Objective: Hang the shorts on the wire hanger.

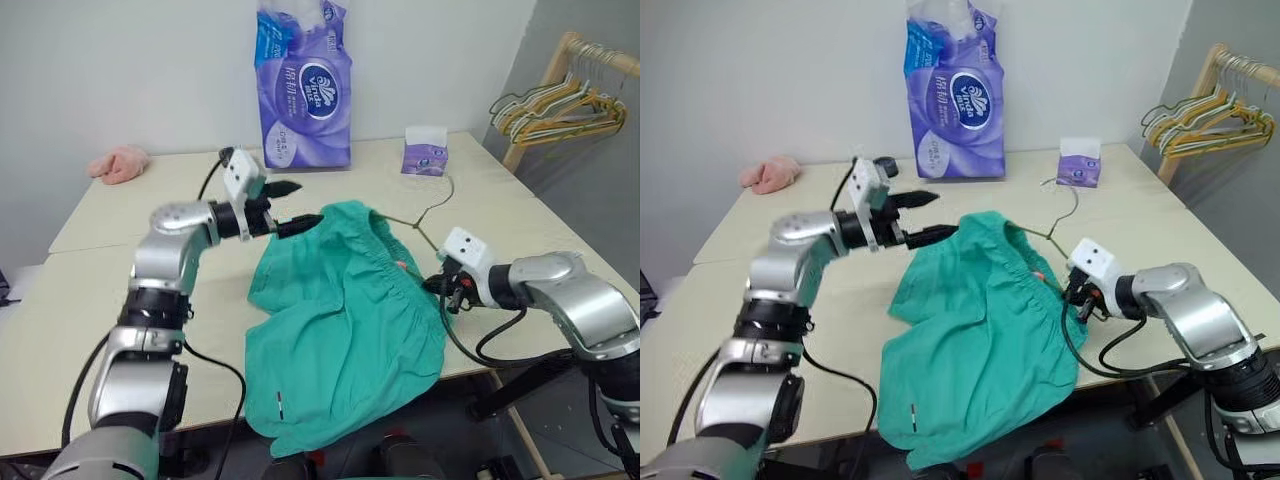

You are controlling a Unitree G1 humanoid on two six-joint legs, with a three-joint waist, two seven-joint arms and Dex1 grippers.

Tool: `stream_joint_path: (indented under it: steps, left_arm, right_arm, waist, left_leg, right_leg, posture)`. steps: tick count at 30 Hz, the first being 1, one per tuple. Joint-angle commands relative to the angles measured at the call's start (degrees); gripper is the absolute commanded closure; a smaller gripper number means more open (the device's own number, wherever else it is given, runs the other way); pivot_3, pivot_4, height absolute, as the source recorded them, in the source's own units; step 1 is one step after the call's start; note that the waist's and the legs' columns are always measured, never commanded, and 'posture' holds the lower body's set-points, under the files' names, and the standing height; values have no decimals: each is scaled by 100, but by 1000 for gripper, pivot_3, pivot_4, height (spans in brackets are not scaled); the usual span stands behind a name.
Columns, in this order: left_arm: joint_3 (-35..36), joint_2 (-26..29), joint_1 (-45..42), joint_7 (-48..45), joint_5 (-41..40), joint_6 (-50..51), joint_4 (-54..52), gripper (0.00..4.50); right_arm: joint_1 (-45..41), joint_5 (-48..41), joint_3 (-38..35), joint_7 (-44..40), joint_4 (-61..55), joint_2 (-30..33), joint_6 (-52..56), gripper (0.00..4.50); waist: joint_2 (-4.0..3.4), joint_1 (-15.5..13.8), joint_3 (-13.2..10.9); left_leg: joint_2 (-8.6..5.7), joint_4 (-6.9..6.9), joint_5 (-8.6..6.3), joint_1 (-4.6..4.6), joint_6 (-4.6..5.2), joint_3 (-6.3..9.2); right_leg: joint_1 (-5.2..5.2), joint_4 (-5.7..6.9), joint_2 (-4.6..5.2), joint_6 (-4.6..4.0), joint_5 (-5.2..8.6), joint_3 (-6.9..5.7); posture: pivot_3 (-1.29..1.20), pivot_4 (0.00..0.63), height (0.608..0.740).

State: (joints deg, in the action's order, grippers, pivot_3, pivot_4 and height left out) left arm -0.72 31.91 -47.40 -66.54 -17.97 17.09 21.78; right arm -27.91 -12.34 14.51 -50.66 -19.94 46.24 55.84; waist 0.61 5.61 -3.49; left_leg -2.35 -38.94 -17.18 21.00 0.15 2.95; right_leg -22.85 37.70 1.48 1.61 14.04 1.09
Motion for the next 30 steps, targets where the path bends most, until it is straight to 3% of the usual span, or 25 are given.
stream_joint_path:
  steps: [1, 6, 14, 22, 29, 30]
  left_arm:
    - [-326, 238, -191, -878, -10, -21, -90, 25]
    - [-1145, 594, -167, -2111, 350, -359, -380, 25]
    - [-1656, 336, -23, -2118, 1127, -1597, 311, 25]
    - [-1727, 61, 215, -2006, 1242, -1782, 457, 25]
    - [-1599, -120, 214, -1932, 1099, -1582, 487, 2088]
    - [-1593, -125, 221, -1983, 1053, -1493, 446, 2197]
  right_arm:
    - [-41, 200, 136, 42, -315, 160, -328, 4500]
    - [-30, 504, 468, -16, -525, 367, -725, 4500]
    - [-164, 900, 733, -168, -790, 534, -1236, 4500]
    - [-268, 969, 707, -335, -969, 502, -1309, 4500]
    - [-289, 1079, 719, -420, -1088, 501, -1356, 4500]
    - [-301, 1096, 731, -430, -1104, 494, -1369, 4500]
  waist:
    - [-5, 32, 3]
    - [-6, 97, 3]
    - [-5, 100, 3]
    - [-5, 106, 2]
    - [-5, 111, 2]
    - [-5, 115, 3]
  left_leg:
    - [1, 0, 0, -1, 0, 0]
    - [1, 2, 0, 2, 0, 1]
    - [2, 1, 0, 3, 2, -2]
    - [3, 0, 0, 6, 3, -4]
    - [3, 0, 0, 6, 3, -5]
    - [3, 0, 0, 7, 3, -5]
  right_leg:
    - [0, 0, 0, 0, 0, -1]
    - [-5, 3, -1, -4, 4, -2]
    - [-9, 4, -3, -3, 6, 0]
    - [-12, 6, -4, -3, 6, 1]
    - [-15, 7, -4, -3, 7, 2]
    - [-16, 8, -4, -3, 7, 3]
  posture:
    - [-196, 4, 740]
    - [-203, 12, 740]
    - [-215, 13, 740]
    - [-220, 17, 740]
    - [-224, 15, 740]
    - [-224, 15, 740]
